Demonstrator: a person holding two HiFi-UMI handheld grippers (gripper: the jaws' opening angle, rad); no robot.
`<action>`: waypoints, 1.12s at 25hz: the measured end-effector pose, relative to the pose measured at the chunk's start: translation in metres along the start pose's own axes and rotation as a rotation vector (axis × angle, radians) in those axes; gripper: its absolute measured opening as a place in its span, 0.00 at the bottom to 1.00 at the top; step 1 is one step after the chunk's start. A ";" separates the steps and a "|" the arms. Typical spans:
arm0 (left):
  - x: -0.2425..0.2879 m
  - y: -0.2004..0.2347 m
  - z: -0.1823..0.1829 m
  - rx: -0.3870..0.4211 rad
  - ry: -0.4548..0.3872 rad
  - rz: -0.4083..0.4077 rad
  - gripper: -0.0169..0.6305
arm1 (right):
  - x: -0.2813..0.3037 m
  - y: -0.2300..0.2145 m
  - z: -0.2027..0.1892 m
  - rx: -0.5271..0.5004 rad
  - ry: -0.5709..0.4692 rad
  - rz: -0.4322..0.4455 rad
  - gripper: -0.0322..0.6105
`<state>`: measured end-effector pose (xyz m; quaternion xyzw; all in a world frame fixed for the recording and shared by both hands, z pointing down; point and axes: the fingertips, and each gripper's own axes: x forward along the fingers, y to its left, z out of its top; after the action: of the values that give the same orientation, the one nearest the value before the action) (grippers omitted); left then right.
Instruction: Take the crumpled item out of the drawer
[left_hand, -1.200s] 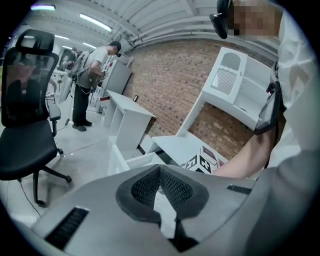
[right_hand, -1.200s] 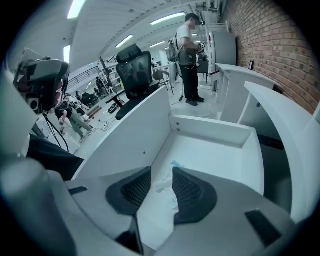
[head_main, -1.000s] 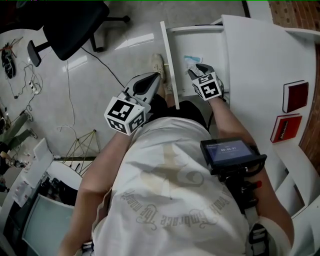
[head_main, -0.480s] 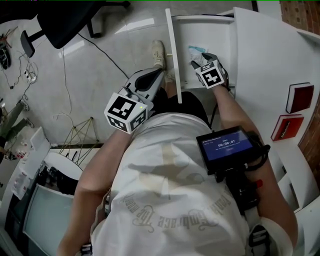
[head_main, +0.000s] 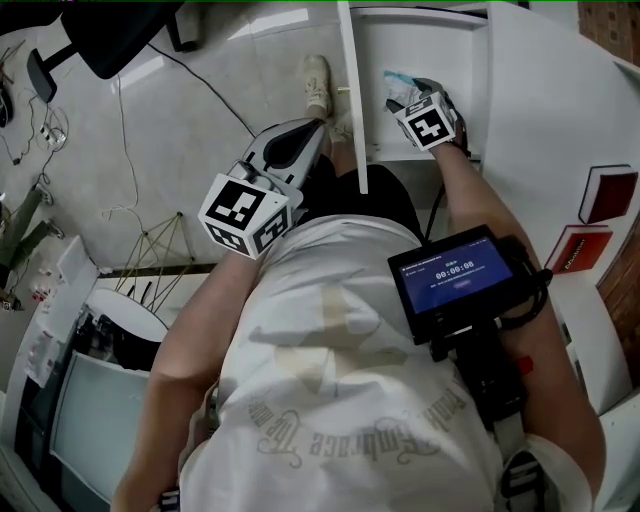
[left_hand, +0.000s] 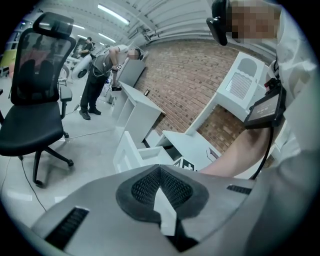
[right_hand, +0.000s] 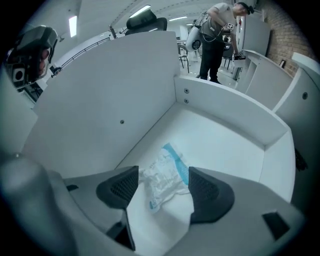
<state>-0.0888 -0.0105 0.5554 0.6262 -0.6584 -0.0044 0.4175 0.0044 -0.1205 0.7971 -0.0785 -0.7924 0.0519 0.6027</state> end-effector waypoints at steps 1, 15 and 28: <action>-0.001 0.000 -0.001 -0.002 0.002 0.004 0.06 | 0.000 0.000 0.000 -0.015 0.002 0.001 0.53; -0.008 -0.002 0.000 -0.025 0.007 0.027 0.06 | 0.008 0.009 -0.014 -0.094 0.085 0.030 0.55; -0.010 0.023 -0.004 -0.040 0.014 0.029 0.06 | 0.031 0.012 -0.009 -0.095 0.139 0.005 0.55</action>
<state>-0.1074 0.0046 0.5647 0.6082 -0.6643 -0.0070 0.4344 0.0058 -0.1032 0.8266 -0.1127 -0.7499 0.0101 0.6518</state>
